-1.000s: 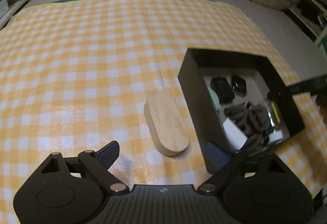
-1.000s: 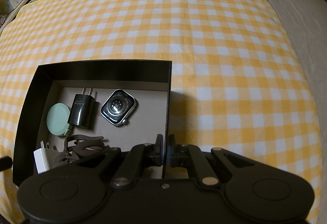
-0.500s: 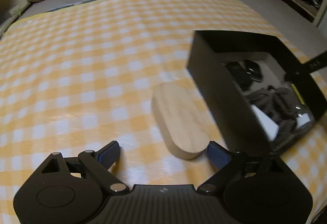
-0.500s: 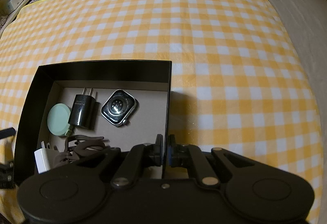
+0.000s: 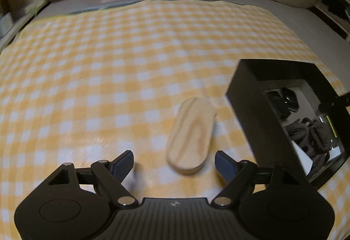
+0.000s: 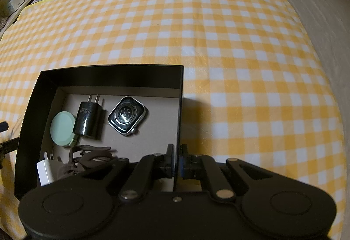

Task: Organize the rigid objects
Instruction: 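Grasp the wooden oval block with the left tool, then carry the wooden block into the black box and open the left tool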

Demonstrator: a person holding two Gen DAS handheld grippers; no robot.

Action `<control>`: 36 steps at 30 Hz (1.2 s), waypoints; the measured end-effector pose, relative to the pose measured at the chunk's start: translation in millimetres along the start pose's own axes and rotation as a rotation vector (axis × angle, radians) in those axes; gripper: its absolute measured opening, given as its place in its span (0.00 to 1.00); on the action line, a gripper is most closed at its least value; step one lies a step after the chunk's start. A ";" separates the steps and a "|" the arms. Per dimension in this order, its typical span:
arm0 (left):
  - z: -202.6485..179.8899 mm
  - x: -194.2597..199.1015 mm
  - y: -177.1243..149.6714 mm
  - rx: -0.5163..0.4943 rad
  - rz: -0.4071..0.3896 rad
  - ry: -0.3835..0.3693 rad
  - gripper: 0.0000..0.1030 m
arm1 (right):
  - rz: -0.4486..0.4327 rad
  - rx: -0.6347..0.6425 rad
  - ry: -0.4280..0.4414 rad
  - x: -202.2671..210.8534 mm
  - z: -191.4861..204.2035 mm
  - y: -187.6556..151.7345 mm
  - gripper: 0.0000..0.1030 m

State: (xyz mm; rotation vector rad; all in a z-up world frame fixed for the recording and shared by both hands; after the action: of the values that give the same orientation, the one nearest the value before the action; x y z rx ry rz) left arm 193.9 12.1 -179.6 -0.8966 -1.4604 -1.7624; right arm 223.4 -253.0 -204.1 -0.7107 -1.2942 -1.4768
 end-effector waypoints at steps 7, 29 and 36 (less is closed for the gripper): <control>-29.1 -18.3 9.8 -0.092 0.007 0.021 0.73 | 0.000 0.004 0.001 0.5 -1.0 -1.3 0.05; -19.0 14.1 32.0 0.030 -0.056 0.033 0.44 | 0.001 0.001 0.001 -0.1 -1.6 -0.1 0.05; -20.5 21.2 33.8 0.058 -0.043 0.030 0.44 | 0.001 0.001 0.003 0.0 -1.8 -0.2 0.05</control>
State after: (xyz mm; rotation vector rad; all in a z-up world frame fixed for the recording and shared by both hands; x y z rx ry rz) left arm 209.0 -14.6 -146.8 -0.8111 -1.5136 -1.7477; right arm 223.6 -254.7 -204.7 -0.7080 -1.2920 -1.4760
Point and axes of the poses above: each gripper's, at about its wrist camera, not at the fingertips, and x roughly against the way its jaws point, z to its left, y to its top, the point moved 4 cm from there along -x, roughly the way its jaws point, and after that the axes turned 9 degrees about y, right-handed, at the moved point
